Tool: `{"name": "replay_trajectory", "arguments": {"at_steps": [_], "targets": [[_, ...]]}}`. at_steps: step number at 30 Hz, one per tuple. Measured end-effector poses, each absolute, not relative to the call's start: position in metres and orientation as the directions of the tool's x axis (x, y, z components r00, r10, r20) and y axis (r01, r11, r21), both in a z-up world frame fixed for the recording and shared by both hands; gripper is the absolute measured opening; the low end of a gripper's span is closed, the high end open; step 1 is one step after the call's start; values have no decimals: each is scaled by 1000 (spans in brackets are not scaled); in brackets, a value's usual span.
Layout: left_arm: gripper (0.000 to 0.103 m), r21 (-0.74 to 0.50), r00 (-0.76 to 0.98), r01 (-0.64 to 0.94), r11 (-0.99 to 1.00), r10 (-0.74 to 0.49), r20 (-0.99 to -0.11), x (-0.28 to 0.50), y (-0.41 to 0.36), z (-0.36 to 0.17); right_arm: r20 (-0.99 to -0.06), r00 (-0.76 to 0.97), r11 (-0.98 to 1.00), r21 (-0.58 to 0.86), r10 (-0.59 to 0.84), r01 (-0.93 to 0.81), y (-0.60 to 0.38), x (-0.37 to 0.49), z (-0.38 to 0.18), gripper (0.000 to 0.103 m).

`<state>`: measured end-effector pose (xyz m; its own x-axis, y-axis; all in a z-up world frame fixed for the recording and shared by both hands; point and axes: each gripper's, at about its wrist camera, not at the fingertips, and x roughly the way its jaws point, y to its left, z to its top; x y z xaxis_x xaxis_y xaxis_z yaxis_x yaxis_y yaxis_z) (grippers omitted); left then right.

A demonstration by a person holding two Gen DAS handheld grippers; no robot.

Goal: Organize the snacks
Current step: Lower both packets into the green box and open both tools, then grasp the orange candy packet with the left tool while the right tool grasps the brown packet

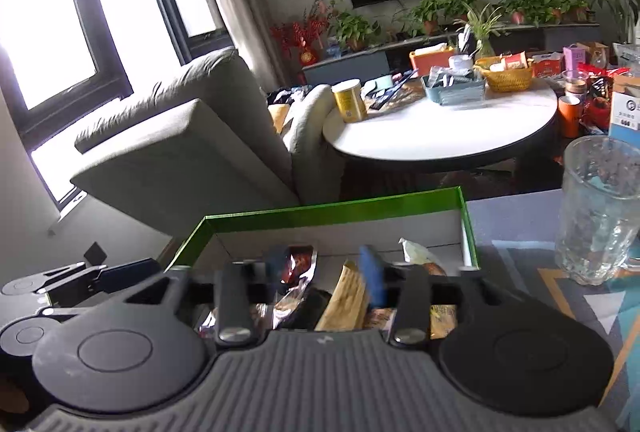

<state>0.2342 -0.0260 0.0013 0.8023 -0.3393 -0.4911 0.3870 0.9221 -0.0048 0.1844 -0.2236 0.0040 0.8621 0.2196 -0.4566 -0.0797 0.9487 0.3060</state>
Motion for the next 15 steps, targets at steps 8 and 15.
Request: {"name": "replay_trajectory", "arguments": {"at_steps": [8, 15], "targets": [[59, -34, 798, 356, 934, -323, -509, 199, 1, -3, -444, 849, 941, 293, 288, -166, -217, 146, 10, 45], [58, -120, 766, 307, 944, -320, -558, 161, 34, -21, -480, 792, 921, 278, 378, -271, -200, 97, -6, 45]]}}
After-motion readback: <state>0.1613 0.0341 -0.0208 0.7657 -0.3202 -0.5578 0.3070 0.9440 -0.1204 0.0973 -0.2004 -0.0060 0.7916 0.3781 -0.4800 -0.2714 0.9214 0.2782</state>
